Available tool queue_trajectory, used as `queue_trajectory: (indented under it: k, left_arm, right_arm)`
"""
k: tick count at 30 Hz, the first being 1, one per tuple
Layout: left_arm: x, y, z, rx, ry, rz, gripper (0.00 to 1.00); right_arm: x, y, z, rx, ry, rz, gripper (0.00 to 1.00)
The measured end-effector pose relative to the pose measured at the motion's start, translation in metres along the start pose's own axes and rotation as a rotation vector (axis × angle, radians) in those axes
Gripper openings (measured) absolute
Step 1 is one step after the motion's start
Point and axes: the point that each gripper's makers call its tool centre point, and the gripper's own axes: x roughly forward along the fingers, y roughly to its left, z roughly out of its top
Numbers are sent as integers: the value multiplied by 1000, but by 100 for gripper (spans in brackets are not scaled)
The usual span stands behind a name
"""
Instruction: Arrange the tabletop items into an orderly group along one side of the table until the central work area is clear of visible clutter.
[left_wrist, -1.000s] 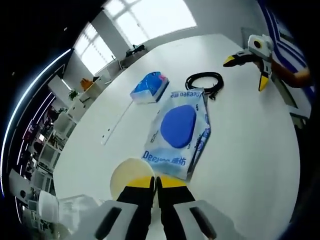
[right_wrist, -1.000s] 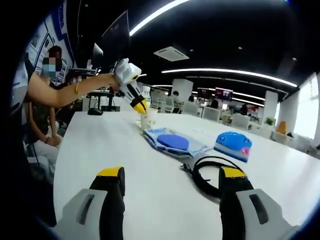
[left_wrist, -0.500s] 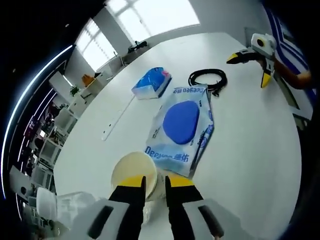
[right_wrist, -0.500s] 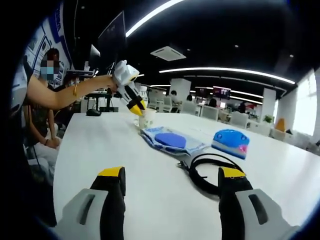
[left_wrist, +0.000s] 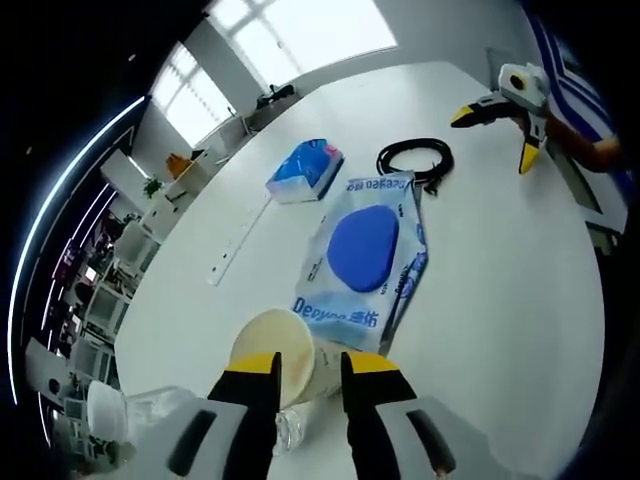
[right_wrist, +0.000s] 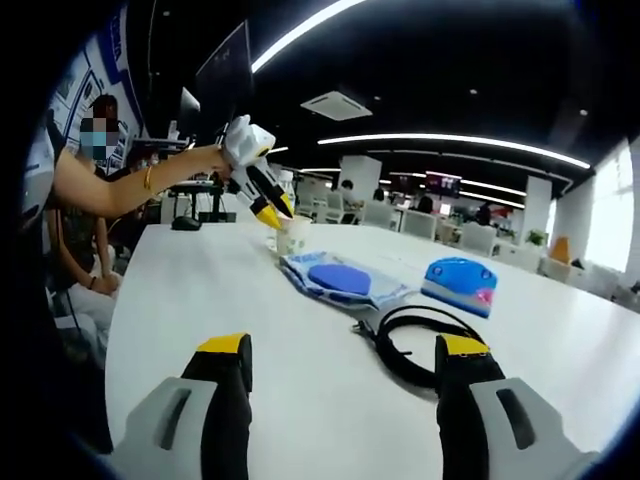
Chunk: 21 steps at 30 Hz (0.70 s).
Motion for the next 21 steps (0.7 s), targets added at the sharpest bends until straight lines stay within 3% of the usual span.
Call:
queue_trajectory:
  k: [9,21]
  left_arm:
    - [-7,9,5,16,-8,82,32]
    - [-20,-4,36,18,-123,88,35]
  right_arm:
    - [-1,-1,0,-2,1,-6,72]
    - [-2,-2,1,-4,-1,-10,72]
